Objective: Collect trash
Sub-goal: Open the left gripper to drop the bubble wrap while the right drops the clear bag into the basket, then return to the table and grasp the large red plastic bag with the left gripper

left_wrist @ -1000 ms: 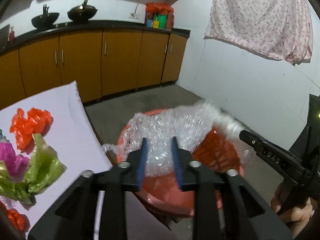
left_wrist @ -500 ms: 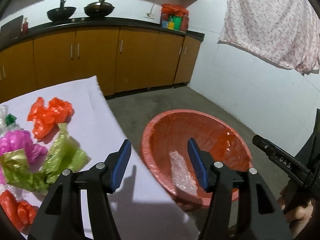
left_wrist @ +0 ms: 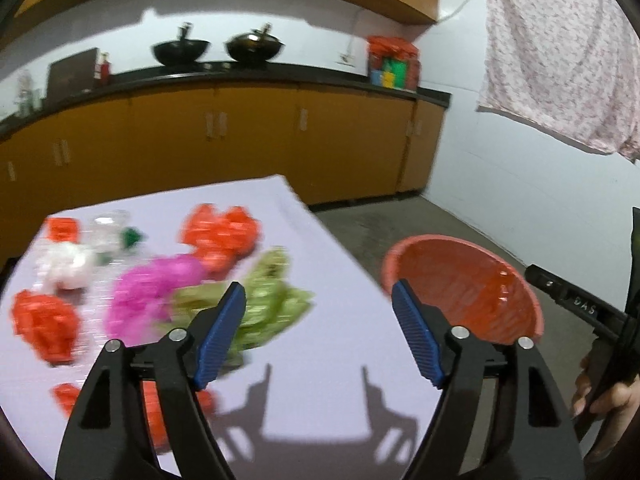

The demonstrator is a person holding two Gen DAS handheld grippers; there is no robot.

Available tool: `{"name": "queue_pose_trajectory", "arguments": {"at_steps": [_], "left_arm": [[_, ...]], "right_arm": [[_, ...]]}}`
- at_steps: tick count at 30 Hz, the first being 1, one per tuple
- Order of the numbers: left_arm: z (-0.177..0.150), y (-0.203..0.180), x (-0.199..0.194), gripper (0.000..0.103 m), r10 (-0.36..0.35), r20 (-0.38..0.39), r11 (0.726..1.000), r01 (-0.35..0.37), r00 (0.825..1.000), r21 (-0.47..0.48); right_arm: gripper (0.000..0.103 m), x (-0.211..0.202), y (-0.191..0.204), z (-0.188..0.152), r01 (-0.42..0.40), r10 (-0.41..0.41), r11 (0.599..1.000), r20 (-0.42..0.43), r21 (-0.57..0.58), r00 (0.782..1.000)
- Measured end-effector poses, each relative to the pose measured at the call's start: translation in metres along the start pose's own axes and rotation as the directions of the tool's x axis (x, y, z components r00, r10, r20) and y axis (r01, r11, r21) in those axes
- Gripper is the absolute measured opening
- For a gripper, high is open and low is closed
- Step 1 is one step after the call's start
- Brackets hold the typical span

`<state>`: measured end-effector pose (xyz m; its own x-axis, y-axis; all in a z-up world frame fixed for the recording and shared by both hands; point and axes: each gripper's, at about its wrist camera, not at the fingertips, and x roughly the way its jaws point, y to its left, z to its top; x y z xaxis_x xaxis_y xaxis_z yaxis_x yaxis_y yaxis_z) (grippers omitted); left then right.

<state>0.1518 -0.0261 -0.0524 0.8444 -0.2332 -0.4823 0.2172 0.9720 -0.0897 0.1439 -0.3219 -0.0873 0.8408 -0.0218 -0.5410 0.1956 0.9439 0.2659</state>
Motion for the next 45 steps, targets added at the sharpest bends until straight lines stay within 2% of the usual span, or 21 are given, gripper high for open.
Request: {"name": "queue_pose_trajectory", "arguments": {"at_steps": [5,8,11,16,20,29,34,36,38,45], "left_arm": [[-0.014,0.046,-0.024,0.086,0.143,0.026,0.99,-0.143,0.989,-0.012],[-0.028,0.074,-0.032,0.087,0.224,0.002,0.974,-0.223,0.975,-0.035],[-0.043,0.095,-0.037,0.087,0.263,-0.04,0.962,-0.266,0.964,-0.065],[-0.057,0.104,-0.04,0.092,0.274,-0.057,0.958,-0.278,0.96,-0.068],[-0.061,0.099,-0.033,0.096,0.275,-0.057,0.961,-0.276,0.96,-0.024],[-0.074,0.094,-0.005,0.096,0.272,-0.148,0.962,-0.274,0.951,0.006],[-0.072,0.095,-0.001,0.096,0.271,-0.152,0.962,-0.274,0.95,0.004],[-0.071,0.094,-0.001,0.094,0.27,-0.146,0.962,-0.271,0.952,0.008],[-0.071,0.092,0.0,0.084,0.258,-0.147,0.966,-0.259,0.955,0.011],[-0.07,0.085,0.001,0.061,0.222,-0.137,0.975,-0.22,0.965,0.024]], "right_arm": [[0.059,-0.002,0.03,-0.007,-0.066,0.066,0.997,-0.021,-0.029,0.998],[0.059,-0.002,0.052,-0.014,-0.108,0.106,0.993,-0.041,-0.056,0.994],[0.059,-0.001,0.071,-0.021,-0.143,0.138,0.986,-0.064,-0.085,0.988],[0.059,-0.001,0.095,-0.031,-0.184,0.173,0.975,-0.094,-0.128,0.98],[0.059,-0.003,0.1,-0.033,-0.192,0.178,0.971,-0.103,-0.139,0.979],[0.059,0.003,0.093,-0.034,-0.181,0.166,0.976,-0.121,-0.124,0.979],[0.059,0.006,0.091,-0.037,-0.182,0.166,0.976,-0.133,-0.118,0.977],[0.059,0.007,0.09,-0.037,-0.183,0.167,0.976,-0.136,-0.117,0.977],[0.06,0.008,0.09,-0.038,-0.184,0.168,0.976,-0.139,-0.115,0.976],[0.059,0.009,0.091,-0.038,-0.191,0.174,0.975,-0.144,-0.117,0.974]]}}
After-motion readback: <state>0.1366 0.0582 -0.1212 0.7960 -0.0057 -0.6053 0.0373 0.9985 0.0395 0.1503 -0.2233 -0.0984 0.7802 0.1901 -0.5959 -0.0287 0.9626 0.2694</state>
